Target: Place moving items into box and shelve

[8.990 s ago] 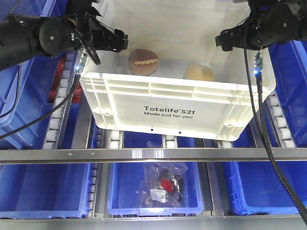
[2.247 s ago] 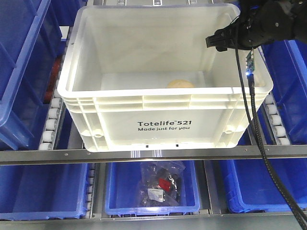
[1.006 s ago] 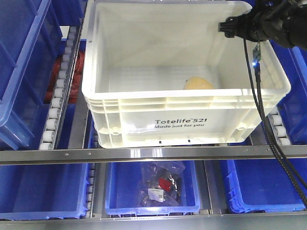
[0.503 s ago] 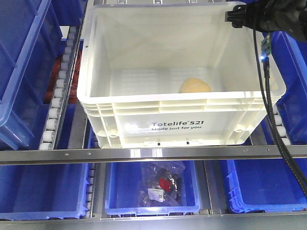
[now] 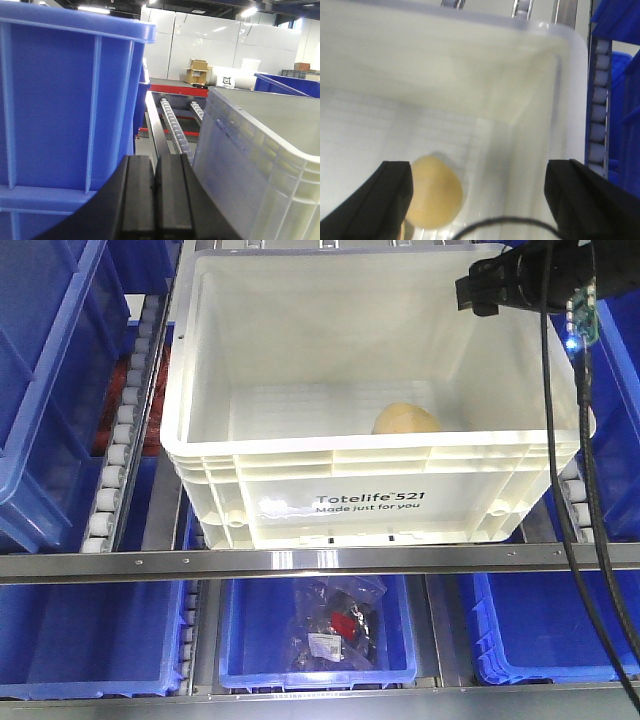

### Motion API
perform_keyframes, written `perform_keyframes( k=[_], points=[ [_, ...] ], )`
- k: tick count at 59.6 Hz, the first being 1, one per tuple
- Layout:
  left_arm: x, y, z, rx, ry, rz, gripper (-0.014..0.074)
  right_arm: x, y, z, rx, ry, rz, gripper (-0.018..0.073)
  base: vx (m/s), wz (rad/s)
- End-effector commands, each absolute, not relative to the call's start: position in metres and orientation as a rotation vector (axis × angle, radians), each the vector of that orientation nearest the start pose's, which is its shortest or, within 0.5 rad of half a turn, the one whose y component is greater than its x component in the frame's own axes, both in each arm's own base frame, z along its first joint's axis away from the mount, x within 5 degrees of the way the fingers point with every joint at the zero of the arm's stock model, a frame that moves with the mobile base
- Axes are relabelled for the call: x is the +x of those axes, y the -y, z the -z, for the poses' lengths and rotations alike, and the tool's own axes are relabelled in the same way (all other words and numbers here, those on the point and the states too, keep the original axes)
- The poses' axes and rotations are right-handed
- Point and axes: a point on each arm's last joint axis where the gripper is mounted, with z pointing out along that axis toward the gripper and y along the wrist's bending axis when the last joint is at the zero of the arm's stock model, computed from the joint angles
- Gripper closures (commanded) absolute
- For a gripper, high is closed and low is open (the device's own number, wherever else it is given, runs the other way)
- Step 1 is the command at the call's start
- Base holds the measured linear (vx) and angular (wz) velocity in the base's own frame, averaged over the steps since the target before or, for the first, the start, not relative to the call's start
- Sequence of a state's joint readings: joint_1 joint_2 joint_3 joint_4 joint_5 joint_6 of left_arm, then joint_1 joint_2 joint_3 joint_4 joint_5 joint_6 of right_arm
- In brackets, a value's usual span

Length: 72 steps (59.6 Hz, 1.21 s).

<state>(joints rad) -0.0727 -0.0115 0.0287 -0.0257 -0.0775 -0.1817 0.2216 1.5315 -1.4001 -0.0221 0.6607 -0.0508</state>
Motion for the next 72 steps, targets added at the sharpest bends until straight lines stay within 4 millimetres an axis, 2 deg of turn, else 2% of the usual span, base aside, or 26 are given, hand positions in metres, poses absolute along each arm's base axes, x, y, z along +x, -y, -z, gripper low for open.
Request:
perform_keyframes(
  k=[1,10,18,24,35,46,53,61,72],
  points=[
    [0.055,0.003,-0.212,-0.099,-1.353,0.230,0.0603,0.319,-0.071,-0.371,-0.318,-2.146,-0.073,-0.0025,0.00,0.00],
    [0.055,0.003,-0.212,-0.099,-1.353,0.230,0.0603,0.272,-0.062,-0.342,-0.251,-2.112,-0.140,-0.0025,0.00,0.00],
    [0.055,0.003,-0.212,-0.099,-1.353,0.230,0.0603,0.221,-0.051,-0.336,-0.229,-2.058,-0.159,-0.0025,0.00,0.00],
    [0.055,0.003,-0.212,-0.099,-1.353,0.230,0.0603,0.181,-0.042,-0.343,-0.229,-2.005,-0.160,-0.0025,0.00,0.00],
    [0.055,0.003,-0.212,-0.099,-1.353,0.230,0.0603,0.111,-0.027,-0.371,-0.216,-1.837,-0.177,-0.0025,0.00,0.00],
    [0.055,0.003,-0.212,-0.099,-1.353,0.230,0.0603,0.055,-0.012,-0.383,-0.223,-1.688,-0.123,-0.0025,0.00,0.00],
    [0.055,0.003,-0.212,-0.099,-1.353,0.230,0.0603,0.029,-0.003,-0.387,-0.222,-1.589,-0.064,-0.0025,0.00,0.00],
    [0.055,0.003,-0.212,-0.099,-1.353,0.230,0.0603,0.012,0.004,-0.389,-0.220,-1.521,-0.012,-0.0013,0.00,0.00],
    [0.055,0.003,-0.212,-0.099,-1.353,0.230,0.0603,0.012,0.005,-0.377,-0.227,-1.552,0.013,0.0113,0.00,0.00]
  ],
)
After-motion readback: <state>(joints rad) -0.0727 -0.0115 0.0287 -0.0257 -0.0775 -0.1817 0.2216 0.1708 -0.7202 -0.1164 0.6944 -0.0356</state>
